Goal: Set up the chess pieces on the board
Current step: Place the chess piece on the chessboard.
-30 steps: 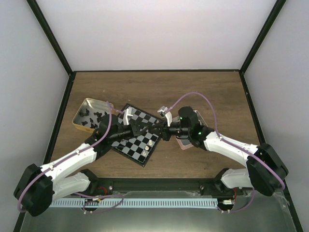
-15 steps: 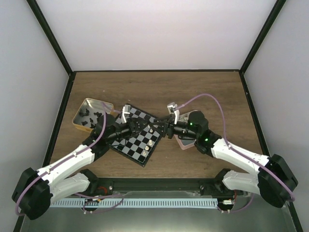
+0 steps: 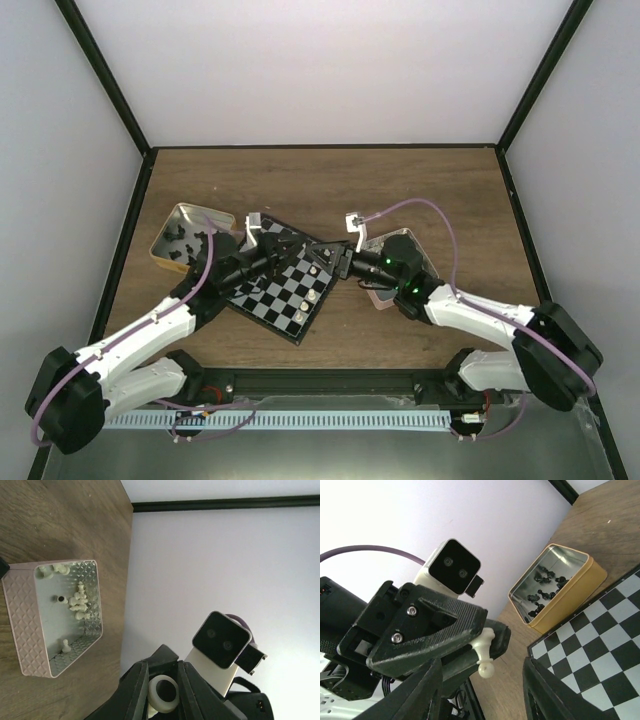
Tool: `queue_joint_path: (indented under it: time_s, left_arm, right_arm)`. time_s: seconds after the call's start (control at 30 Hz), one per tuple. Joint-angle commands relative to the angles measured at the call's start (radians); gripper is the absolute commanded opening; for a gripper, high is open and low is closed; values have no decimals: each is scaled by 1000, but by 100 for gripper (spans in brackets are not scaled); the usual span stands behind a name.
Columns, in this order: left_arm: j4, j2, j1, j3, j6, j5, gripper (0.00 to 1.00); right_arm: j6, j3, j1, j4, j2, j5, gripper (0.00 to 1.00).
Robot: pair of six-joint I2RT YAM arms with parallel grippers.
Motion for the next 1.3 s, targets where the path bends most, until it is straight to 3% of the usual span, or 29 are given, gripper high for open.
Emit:
queue_joint_path:
  time_s: [0.0,0.67,0.9,0.93,1.0,1.07,1.27]
  left_arm:
    - [47,-13,4,15,-47,-51,17]
    - [58,-44,5,-47,-63,-90,17]
    - [39,-44,5,-48,-34,-114,21]
    - [24,-47,6,-45,-21,-126,24]
    - [-50,-59,5,-34,34,-171,43]
    - [-205,-72,7,7,133,-254,57]
    - [-585,-147,10,117,439,-575,69]
  right_arm:
    - [71,9,13,150,50,-50,44]
    - [110,98,21,210,162,-59,13]
    - [108,106,21,141,146,-53,1]
    - [106,110,21,98,140,-48,1]
    - [95,132,21,-10,129,-33,1]
    - [72,187,21,-207,127,-30,1]
    - [-161,440,21,-868,236,18,1]
